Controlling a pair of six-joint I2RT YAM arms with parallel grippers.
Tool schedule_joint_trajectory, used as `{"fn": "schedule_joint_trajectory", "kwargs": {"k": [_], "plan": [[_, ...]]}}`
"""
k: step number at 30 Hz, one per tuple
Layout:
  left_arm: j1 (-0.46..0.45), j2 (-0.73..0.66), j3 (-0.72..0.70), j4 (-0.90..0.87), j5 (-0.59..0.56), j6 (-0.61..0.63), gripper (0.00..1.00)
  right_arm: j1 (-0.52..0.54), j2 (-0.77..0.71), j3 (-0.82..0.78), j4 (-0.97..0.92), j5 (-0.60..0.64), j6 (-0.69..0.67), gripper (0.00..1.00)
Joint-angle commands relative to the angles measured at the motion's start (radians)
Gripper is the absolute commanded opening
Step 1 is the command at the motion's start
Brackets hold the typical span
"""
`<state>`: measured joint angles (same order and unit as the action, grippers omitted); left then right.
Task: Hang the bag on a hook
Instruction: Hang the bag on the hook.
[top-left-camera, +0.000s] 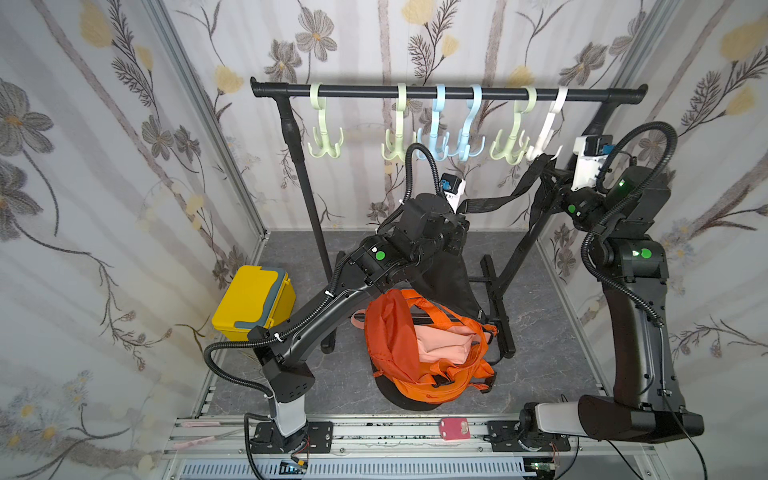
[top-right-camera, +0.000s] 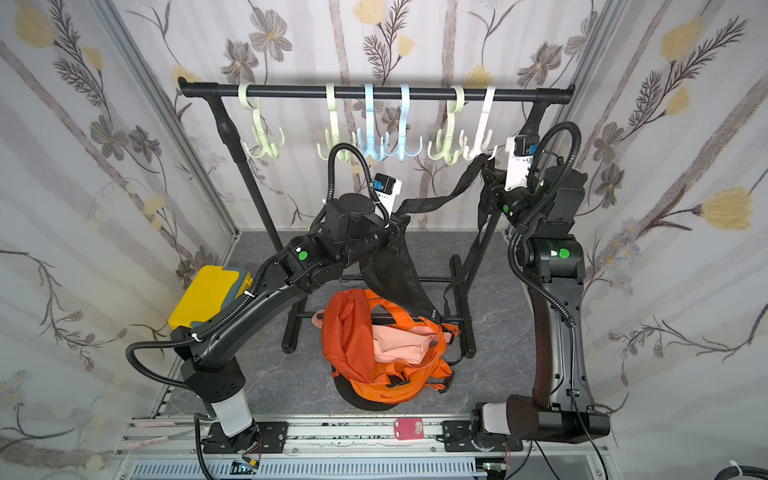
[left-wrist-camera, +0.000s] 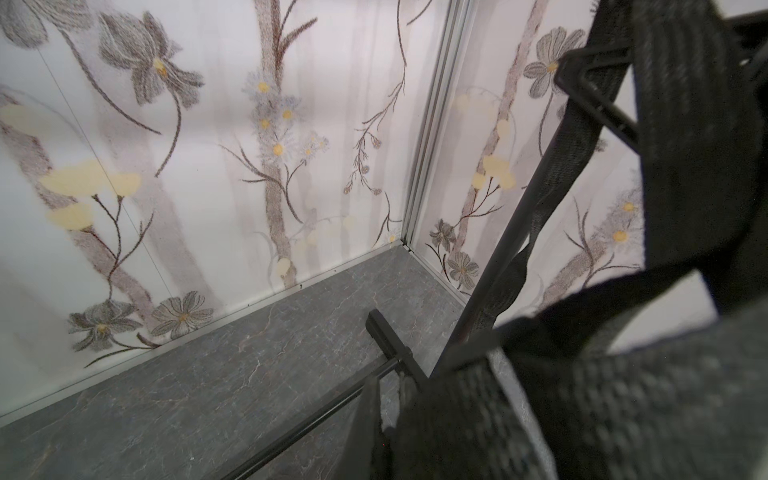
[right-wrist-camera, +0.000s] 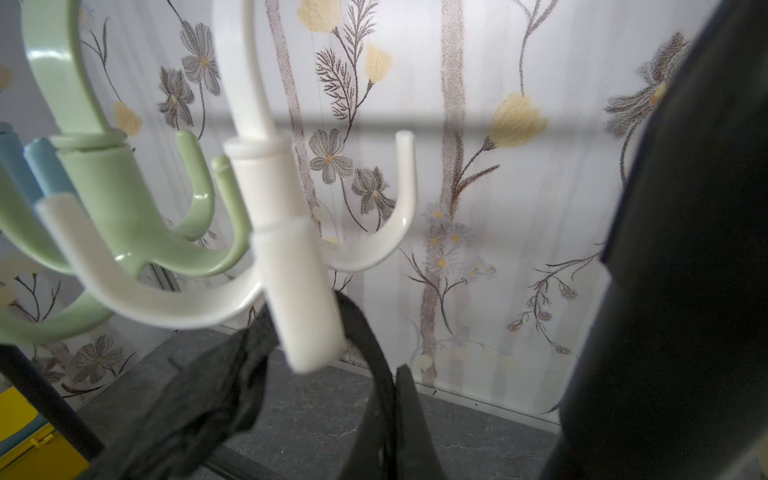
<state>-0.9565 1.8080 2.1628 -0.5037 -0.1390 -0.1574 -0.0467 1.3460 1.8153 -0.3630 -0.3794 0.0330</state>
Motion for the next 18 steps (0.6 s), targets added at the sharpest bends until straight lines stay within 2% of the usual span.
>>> {"fn": "schedule_joint_trajectory", "kwargs": {"k": [1, 4, 6, 7, 8, 10, 11, 13, 15, 18], "plan": [[0.001, 0.006, -0.02, 0.074, 0.048, -0.025, 0.0, -0.004, -0.048, -0.042, 0.063, 0.087, 0.009, 0.04], [-0.001, 0.007, -0.069, 0.105, 0.086, -0.044, 0.0, -0.006, -0.104, -0.08, 0.07, 0.128, 0.025, 0.2], [-0.001, -0.003, -0.12, 0.142, 0.114, -0.059, 0.04, -0.005, -0.14, -0.11, 0.068, 0.142, 0.034, 0.37], [-0.001, -0.012, -0.149, 0.164, 0.138, -0.068, 0.13, -0.005, -0.16, -0.128, 0.065, 0.149, 0.038, 0.46], [-0.002, -0.022, -0.177, 0.181, 0.155, -0.075, 0.27, -0.004, -0.183, -0.149, 0.065, 0.16, 0.043, 0.56], [-0.002, -0.042, -0.226, 0.189, 0.166, -0.082, 0.65, -0.001, -0.23, -0.198, 0.053, 0.182, 0.056, 0.65], [-0.002, -0.058, -0.26, 0.186, 0.157, -0.086, 0.77, 0.002, -0.262, -0.232, 0.046, 0.2, 0.065, 0.69], [-0.001, -0.105, -0.353, 0.19, 0.115, -0.102, 0.86, 0.011, -0.343, -0.347, 0.049, 0.253, 0.102, 0.75], [0.016, -0.178, -0.484, 0.215, 0.075, -0.144, 0.91, 0.023, -0.437, -0.485, 0.072, 0.293, 0.141, 0.77], [0.096, -0.321, -0.72, 0.267, 0.095, -0.252, 0.97, 0.046, -0.56, -0.668, 0.085, 0.343, 0.179, 0.79]]}}
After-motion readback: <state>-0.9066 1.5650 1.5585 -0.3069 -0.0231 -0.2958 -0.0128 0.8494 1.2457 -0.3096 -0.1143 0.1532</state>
